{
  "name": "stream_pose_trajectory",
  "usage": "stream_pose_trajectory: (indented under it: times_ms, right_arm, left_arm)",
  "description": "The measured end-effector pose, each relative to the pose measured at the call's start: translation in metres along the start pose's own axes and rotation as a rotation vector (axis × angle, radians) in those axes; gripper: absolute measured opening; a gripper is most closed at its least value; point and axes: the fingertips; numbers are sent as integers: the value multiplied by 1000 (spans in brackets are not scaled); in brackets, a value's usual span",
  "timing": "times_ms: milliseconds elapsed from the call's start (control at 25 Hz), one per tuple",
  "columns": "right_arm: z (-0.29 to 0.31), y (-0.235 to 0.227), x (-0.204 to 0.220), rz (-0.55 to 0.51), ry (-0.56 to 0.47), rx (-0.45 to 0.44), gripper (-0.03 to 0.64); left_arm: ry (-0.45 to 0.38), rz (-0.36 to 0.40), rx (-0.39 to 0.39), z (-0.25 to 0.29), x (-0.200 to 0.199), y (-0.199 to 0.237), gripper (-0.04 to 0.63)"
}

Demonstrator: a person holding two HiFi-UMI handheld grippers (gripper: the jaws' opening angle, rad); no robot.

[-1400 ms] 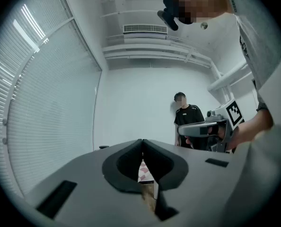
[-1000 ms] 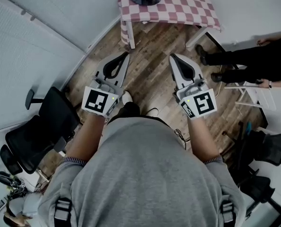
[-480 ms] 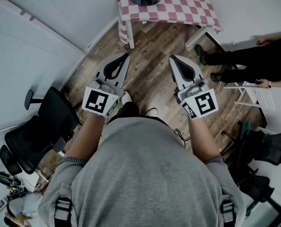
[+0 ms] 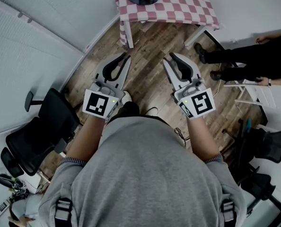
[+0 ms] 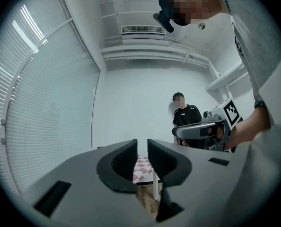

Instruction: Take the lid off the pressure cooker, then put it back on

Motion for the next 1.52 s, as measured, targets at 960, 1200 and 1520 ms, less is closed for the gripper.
stream_pose_trajectory:
  times_ms: [960, 1200, 1520]
  right_arm:
    - [43, 4, 5, 14, 29, -96, 400]
    - [69, -5, 9, 23, 40, -90, 400]
    - [114, -21, 8, 31, 37, -52, 400]
  left_arm:
    - [21, -25, 40, 12, 11, 24, 342]
    - [20, -29, 54, 24, 14, 48, 342]
    - [17, -28, 96, 46, 20, 88, 342]
Point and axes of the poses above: the fingertips, and each gripper's own axes: z forward along the fingers, y to its left, x out of its underside, and after that the axes turned 14 degrees about -x, right-handed
